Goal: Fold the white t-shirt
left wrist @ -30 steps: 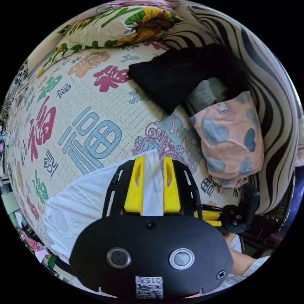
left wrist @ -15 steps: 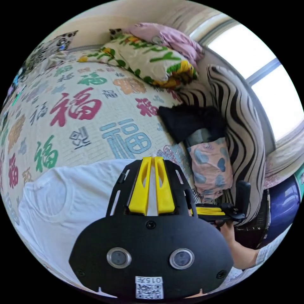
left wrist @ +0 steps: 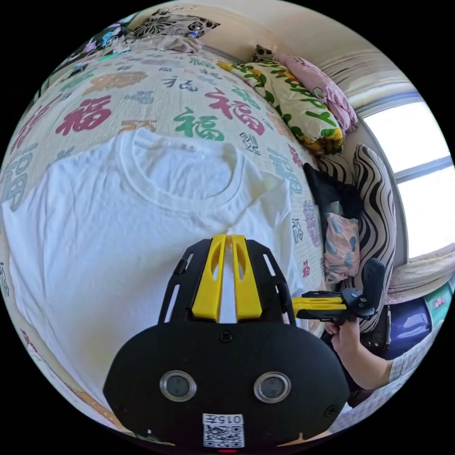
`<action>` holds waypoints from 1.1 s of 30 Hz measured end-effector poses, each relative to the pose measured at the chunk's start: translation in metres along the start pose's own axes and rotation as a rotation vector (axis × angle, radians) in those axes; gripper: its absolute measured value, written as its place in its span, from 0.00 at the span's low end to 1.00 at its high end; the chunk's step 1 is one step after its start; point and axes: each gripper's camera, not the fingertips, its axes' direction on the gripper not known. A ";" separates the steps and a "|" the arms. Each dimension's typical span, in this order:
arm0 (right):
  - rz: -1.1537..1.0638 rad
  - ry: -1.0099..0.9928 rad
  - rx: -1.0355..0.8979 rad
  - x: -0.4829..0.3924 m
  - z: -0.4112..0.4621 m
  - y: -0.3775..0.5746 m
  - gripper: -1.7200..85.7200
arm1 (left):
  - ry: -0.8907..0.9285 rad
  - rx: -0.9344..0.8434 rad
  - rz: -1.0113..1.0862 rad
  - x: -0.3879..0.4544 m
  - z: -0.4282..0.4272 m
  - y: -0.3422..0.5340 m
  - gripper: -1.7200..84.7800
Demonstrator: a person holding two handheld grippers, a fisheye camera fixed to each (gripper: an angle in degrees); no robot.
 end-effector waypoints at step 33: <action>0.033 -0.076 0.049 0.043 0.201 -0.150 0.01 | 0.108 -0.016 0.126 -0.039 -0.165 -0.004 0.01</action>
